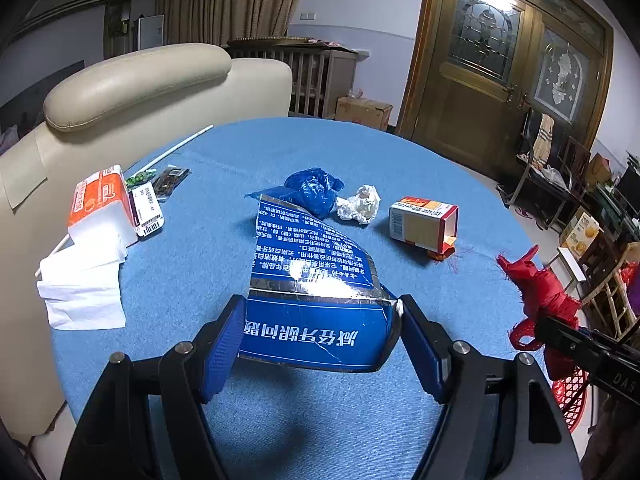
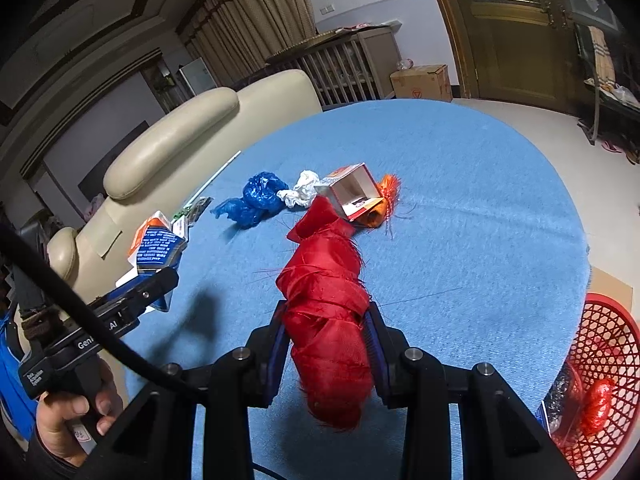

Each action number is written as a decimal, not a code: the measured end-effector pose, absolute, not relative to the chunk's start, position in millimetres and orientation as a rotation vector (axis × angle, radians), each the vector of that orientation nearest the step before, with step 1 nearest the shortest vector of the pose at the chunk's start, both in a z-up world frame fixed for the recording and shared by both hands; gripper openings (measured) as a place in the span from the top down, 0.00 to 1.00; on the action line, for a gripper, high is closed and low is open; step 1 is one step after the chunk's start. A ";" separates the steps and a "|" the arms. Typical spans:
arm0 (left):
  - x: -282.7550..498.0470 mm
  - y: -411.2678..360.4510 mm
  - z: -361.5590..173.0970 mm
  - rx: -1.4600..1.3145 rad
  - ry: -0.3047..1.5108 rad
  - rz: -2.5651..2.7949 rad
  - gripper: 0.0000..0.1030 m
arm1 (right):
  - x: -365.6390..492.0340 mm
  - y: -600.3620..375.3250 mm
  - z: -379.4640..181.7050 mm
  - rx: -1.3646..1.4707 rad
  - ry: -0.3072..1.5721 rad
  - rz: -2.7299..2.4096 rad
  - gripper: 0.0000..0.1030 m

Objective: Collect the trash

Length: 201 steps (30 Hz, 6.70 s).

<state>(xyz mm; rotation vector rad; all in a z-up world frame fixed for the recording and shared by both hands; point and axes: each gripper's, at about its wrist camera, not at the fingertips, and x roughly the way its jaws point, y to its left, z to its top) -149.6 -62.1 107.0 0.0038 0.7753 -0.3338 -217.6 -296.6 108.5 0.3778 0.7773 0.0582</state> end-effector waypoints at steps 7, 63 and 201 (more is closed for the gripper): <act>-153.7 -74.2 111.0 0.019 0.765 -0.364 0.26 | -226.0 -306.1 113.3 0.390 0.755 0.037 0.63; -239.9 -311.0 115.3 0.300 0.737 -0.907 0.26 | -390.5 -503.3 55.7 0.680 0.745 -0.527 0.31; -81.0 -41.5 63.3 0.032 0.910 -0.348 0.54 | -163.1 -260.0 76.8 0.148 0.863 0.066 0.53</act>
